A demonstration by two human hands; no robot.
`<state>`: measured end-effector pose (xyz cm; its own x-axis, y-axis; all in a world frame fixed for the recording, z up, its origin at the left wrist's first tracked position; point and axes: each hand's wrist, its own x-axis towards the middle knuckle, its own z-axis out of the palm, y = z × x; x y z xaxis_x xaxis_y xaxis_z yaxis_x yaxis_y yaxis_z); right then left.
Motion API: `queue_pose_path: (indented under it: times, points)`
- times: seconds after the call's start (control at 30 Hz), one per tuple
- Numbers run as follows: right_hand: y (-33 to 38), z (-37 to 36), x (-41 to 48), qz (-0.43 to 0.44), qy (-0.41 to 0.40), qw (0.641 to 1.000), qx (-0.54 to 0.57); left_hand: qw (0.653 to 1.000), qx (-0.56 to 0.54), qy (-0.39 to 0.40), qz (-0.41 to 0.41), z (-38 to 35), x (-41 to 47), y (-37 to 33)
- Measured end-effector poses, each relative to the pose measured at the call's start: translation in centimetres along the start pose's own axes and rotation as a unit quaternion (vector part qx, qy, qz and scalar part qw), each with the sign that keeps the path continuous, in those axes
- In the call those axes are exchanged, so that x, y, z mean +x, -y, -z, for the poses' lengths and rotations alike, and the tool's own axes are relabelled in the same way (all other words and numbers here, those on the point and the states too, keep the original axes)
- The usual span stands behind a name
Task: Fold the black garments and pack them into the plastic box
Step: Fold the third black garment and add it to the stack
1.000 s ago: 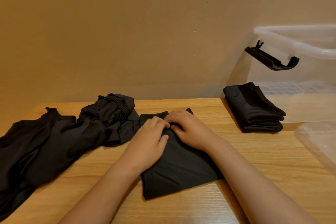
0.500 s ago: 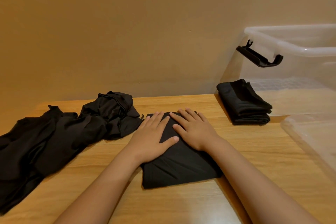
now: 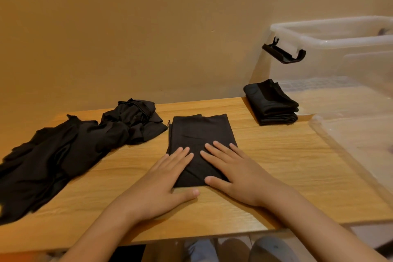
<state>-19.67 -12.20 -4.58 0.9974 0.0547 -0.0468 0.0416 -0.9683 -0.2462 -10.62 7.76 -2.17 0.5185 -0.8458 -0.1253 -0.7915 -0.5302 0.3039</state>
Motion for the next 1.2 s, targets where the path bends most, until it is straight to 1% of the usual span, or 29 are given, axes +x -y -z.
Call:
queue_pose_path:
  times: [0.17,0.33,0.5,0.6,0.7,0.83,0.97,1.07,1.2]
  points:
    - [0.2,-0.6,-2.0,0.005,-0.010,1.000,-0.024,1.000,0.004,0.013,-0.005,-1.2,-1.5,-0.2]
    - [1.1,-1.1,-4.6,0.027,-0.024,0.999,-0.023,0.999,0.018,-0.010,-0.034,-2.4,-3.6,-0.3]
    - [1.5,-2.0,-6.5,0.054,-0.046,0.997,-0.034,0.997,0.048,-0.026,-0.046,-3.7,-5.7,-0.9]
    - [1.6,-3.0,-7.0,0.044,-0.083,0.993,-0.071,0.998,0.027,-0.038,-0.051,-4.0,-6.2,-0.7]
    - [1.9,-3.2,-7.2,0.029,-0.097,0.991,-0.083,0.997,0.007,-0.040,-0.061,-3.9,-6.3,-0.2]
    - [1.3,-2.6,-7.5,0.054,-0.085,0.995,0.022,0.996,-0.004,-0.072,-0.061,-4.4,-6.3,0.1]
    - [0.9,-3.1,-8.4,0.083,-0.131,0.987,0.050,0.984,-0.052,-0.153,-0.070,-5.3,-6.8,0.5]
    - [0.8,-3.6,-9.3,0.090,-0.167,0.979,0.069,0.981,-0.081,-0.165,-0.067,-5.2,-7.2,0.5]
    - [0.9,-2.6,-10.0,0.071,-0.166,0.971,0.154,0.975,-0.138,-0.165,-0.056,-4.3,-7.6,0.1]
